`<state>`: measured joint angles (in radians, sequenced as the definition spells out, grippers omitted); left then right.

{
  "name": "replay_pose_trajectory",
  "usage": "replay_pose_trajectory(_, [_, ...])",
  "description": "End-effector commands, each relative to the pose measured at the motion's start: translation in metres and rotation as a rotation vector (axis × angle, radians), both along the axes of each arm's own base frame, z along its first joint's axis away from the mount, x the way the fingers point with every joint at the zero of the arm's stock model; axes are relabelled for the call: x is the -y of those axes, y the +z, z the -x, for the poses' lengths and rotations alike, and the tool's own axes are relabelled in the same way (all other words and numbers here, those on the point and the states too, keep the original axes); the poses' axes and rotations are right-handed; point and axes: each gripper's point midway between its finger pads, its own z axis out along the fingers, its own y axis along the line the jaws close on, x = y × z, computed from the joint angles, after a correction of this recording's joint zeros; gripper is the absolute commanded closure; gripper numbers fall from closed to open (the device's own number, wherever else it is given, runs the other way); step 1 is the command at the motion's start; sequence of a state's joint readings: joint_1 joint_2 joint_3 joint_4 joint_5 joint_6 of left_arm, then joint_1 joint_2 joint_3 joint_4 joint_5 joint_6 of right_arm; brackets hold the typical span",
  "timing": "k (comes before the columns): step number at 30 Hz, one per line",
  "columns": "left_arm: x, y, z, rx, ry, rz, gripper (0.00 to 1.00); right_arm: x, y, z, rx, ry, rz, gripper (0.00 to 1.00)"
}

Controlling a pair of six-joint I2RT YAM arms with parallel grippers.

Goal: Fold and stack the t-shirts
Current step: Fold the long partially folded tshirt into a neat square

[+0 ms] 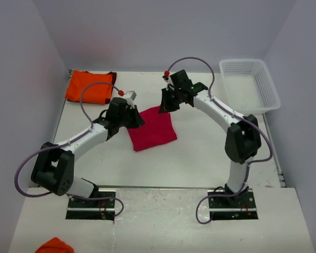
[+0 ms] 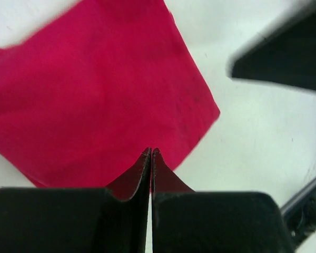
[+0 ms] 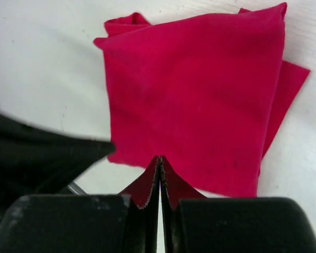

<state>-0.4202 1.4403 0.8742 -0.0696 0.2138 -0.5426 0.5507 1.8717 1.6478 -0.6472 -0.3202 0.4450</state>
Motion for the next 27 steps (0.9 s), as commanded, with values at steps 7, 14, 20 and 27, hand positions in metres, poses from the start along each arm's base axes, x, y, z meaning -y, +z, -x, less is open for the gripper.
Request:
replay_pose_trajectory(7, [0.036, -0.023, 0.071, -0.121, -0.165, 0.092, 1.0, -0.032, -0.06, -0.006, -0.239, 0.175, -0.173, 1.0])
replay_pose_trajectory(14, [0.031, -0.033, 0.084, -0.135, -0.158, 0.08, 1.0, -0.036, -0.074, 0.004, -0.328, 0.173, -0.243, 1.0])
replay_pose_trajectory(20, [0.029, -0.045, 0.077, -0.119, -0.139, 0.056, 1.0, -0.033, -0.086, 0.007, -0.355, 0.158, -0.236, 1.0])
replay_pose_trajectory(27, [0.027, -0.071, 0.071, -0.157, -0.114, 0.013, 1.0, -0.024, -0.094, 0.004, -0.387, 0.109, -0.225, 1.0])
